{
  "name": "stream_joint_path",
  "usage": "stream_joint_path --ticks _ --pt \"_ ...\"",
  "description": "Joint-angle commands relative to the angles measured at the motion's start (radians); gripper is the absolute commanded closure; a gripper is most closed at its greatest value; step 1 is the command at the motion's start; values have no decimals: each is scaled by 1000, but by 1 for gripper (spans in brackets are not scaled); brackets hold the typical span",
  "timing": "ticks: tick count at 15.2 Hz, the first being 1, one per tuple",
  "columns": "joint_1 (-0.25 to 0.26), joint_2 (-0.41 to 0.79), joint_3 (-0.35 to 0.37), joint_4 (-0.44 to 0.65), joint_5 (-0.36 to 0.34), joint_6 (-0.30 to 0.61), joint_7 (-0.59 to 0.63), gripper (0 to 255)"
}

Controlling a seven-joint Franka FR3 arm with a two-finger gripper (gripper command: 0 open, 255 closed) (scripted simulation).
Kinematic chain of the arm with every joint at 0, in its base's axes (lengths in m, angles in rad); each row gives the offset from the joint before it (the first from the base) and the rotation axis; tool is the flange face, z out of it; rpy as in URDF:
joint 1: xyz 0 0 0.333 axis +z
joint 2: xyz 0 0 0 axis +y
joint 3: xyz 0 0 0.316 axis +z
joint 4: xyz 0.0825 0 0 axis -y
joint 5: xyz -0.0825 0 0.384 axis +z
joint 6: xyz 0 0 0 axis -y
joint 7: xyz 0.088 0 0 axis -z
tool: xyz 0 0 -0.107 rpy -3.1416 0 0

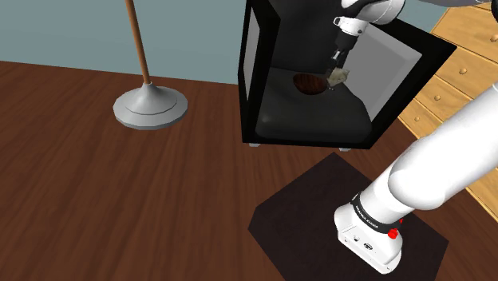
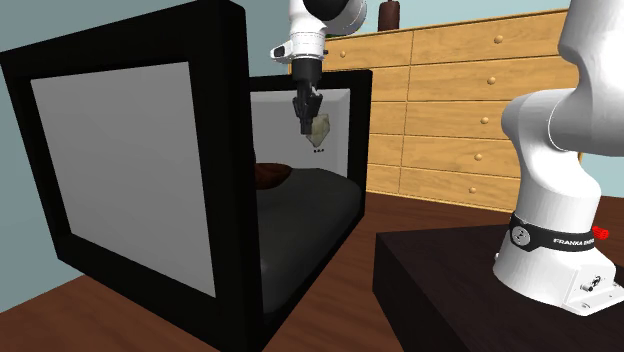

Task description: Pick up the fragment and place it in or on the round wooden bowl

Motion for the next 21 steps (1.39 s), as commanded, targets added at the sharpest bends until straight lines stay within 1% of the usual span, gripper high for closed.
stream_joint_path --ticks 1,4,7,11,14,21 --pt "0 43 -7 60 24 -24 -17 255" --pt "-12 183 -21 214 104 -65 -69 255" --pt "-48 326 -21 387 182 -123 -111 255" --pt "-128 523 -2 660 275 -227 -142 255" --pt "-211 685 24 917 335 -329 -140 255" --pt "-194 683 29 817 337 -235 -154 255"
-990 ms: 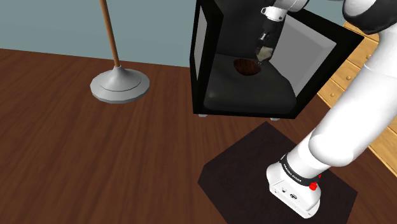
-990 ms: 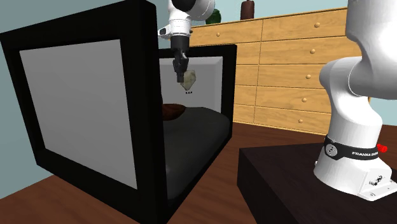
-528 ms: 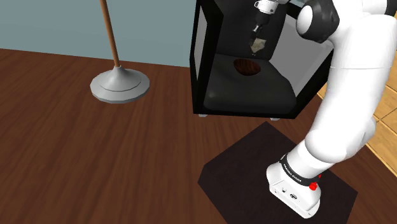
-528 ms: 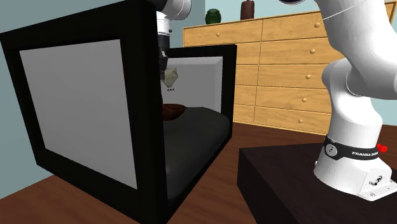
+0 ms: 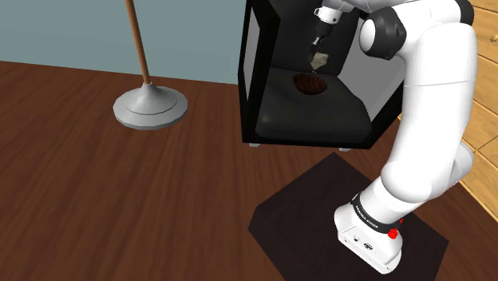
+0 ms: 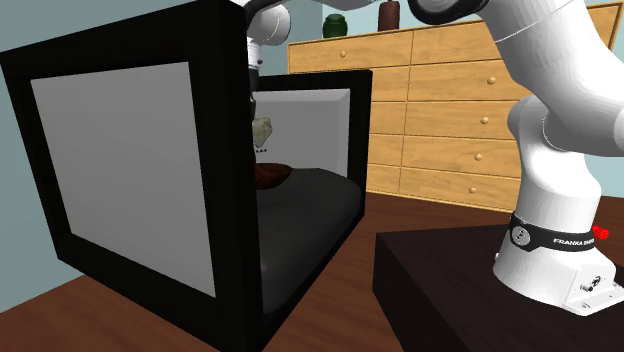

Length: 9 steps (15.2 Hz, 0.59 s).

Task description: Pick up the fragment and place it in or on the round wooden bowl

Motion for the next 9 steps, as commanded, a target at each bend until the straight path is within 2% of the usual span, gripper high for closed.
stream_joint_path --ticks 1,9 --pt "4 1 1 -25 2 25 -4 255" --pt "15 18 9 -110 15 122 -22 255"
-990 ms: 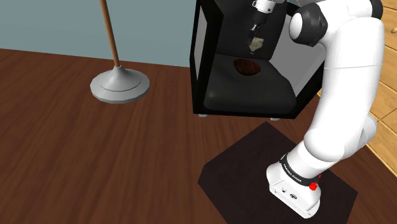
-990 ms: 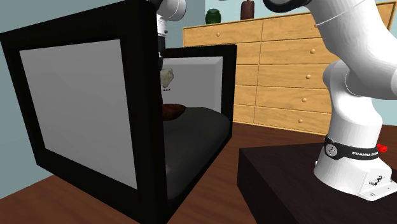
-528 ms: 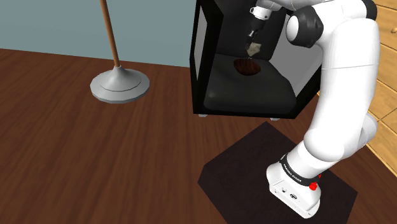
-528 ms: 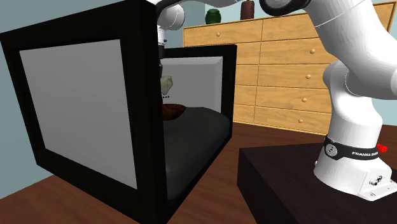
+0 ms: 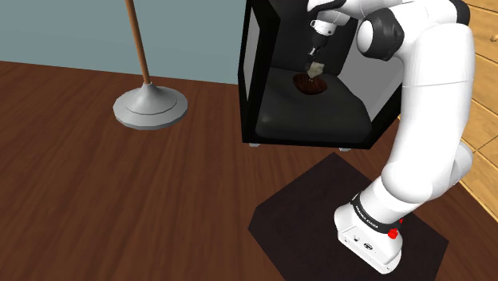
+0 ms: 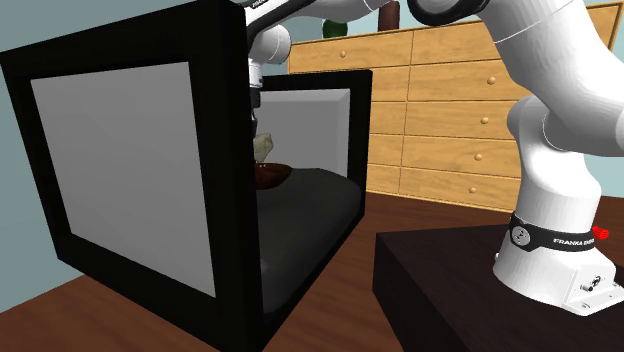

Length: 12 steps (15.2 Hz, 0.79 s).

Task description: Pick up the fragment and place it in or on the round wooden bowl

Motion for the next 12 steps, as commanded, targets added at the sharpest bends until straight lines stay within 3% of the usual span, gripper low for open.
stream_joint_path --ticks 1,8,9,12 --pt "-1 7 2 -5 4 12 -2 255" --pt "-1 7 2 -5 4 12 -2 255" --pt "-1 7 2 -5 4 12 -2 0" --pt "-1 7 2 -5 4 12 -2 0"
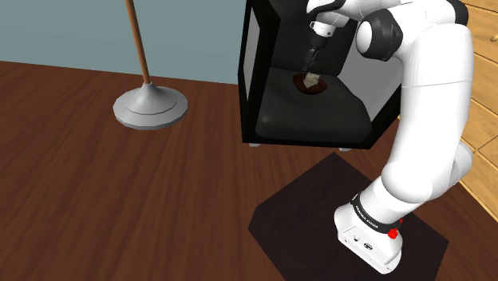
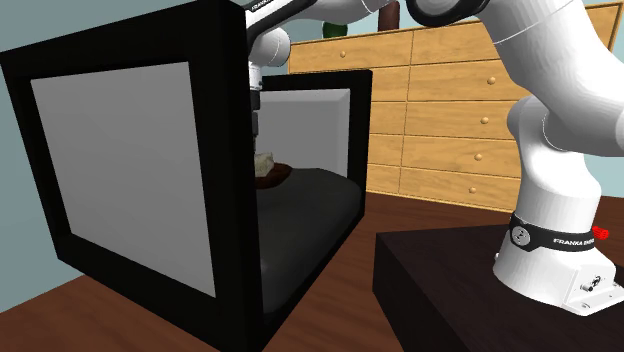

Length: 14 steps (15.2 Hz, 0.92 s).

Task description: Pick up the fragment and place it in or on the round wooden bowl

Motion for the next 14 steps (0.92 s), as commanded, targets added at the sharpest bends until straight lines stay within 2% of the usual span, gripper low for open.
stream_joint_path --ticks 1,2,6,14 --pt "0 0 0 0 0 0 0 0" --pt "0 0 0 0 0 0 0 0" --pt "-19 -15 -9 106 -13 -116 16 0" --pt "-19 -15 -9 106 -14 -116 16 0"
